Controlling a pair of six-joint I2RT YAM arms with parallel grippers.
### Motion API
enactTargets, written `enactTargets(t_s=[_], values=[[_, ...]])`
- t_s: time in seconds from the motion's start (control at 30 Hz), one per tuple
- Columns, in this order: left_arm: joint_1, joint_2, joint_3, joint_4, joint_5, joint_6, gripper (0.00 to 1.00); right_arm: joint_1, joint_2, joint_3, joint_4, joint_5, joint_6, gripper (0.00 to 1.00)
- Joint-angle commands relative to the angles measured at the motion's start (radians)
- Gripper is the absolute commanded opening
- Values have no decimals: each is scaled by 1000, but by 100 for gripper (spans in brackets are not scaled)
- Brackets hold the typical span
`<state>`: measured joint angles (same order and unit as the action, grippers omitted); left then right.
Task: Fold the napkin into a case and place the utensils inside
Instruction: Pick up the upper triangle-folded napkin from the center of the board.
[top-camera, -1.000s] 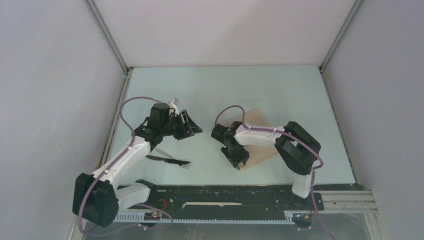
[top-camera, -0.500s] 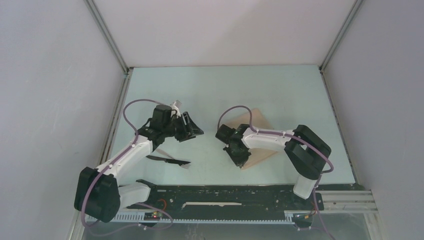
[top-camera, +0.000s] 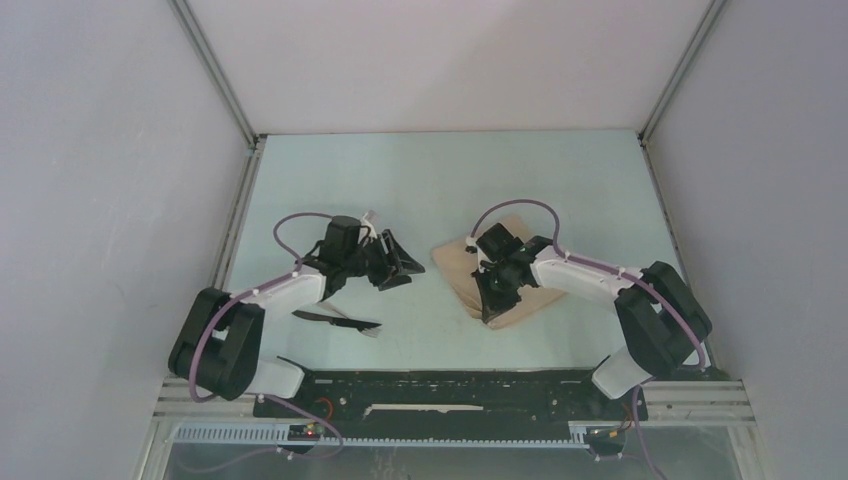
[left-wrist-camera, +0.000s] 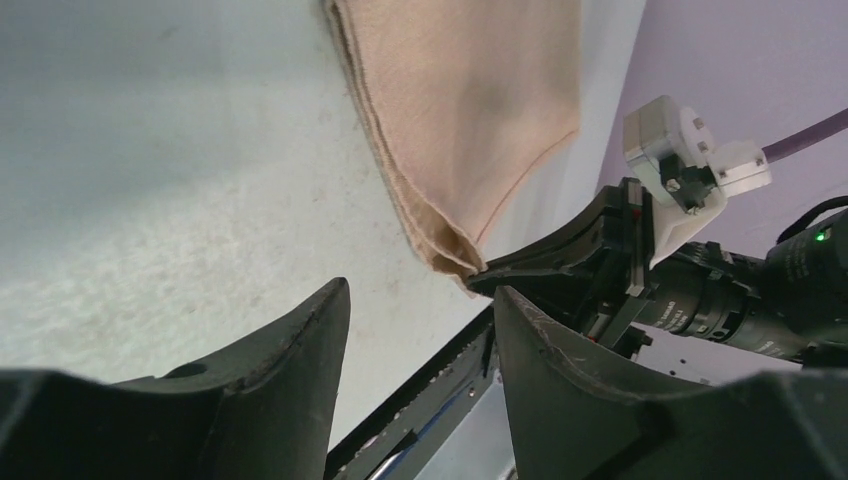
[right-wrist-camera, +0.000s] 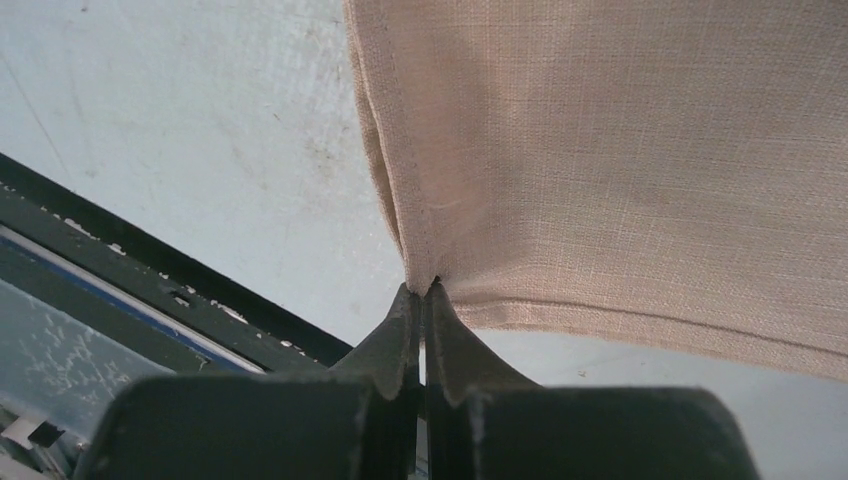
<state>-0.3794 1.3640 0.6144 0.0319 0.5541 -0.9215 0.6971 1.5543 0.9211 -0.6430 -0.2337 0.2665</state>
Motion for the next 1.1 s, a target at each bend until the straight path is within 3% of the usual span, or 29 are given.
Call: enactTargets(t_s=[0.0,0.07,0.3,0.43,0.57,0.7,0.83,0.93,1.07], values=[[-42,39,7,170,42,-92,60,9,-18,-5,35,-40,-18,0],[-48,52,7,188,45,-102,60,14,4,-3,29,-29,-10,0],[-49,32,-7,188,46,-93,60,144,72,96,-119,184,-11,53],[-45,4,-24,181,34,-84,60,233,109,173,-205,345,0,68],[-31,-26,-39,150,19,-51,60,244,163,214,-218,358,8,69],[-5,-46,-65,148,32,-38,60,245,214,250,-213,344,8,53],[8,-55,-80,148,43,-29,60,237,247,254,-197,331,5,44],[14,-55,-86,152,51,-27,60,229,262,254,-190,329,-1,44],[20,-50,-89,164,61,-28,60,229,288,254,-186,342,-11,53]])
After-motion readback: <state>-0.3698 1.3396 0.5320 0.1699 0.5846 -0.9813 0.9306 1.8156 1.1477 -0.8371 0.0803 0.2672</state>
